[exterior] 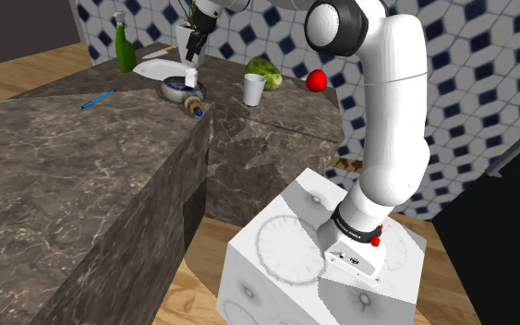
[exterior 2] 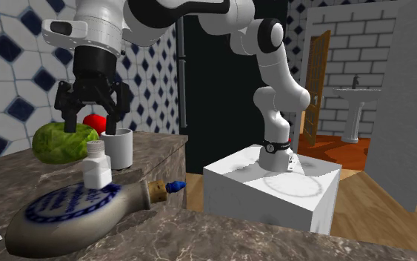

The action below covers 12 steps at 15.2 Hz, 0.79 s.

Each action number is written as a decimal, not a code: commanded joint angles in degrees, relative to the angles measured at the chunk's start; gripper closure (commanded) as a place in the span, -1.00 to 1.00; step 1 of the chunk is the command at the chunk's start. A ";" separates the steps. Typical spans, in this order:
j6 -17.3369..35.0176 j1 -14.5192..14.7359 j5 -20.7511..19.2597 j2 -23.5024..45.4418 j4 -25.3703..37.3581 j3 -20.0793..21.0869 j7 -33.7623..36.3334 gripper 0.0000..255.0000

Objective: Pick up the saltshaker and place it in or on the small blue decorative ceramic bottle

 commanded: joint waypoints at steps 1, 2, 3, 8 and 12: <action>-1.35 -0.17 -0.13 -0.82 0.51 -0.12 0.10 -1.00; -2.74 -0.34 -0.26 -1.58 1.13 -0.23 0.20 -1.00; -4.19 -0.53 -0.37 -2.27 1.87 -0.34 0.30 -1.00; -5.36 -0.69 -0.46 -2.75 2.55 -0.42 0.39 -1.00; -5.36 -0.69 -0.46 -2.75 2.55 -0.42 0.39 -1.00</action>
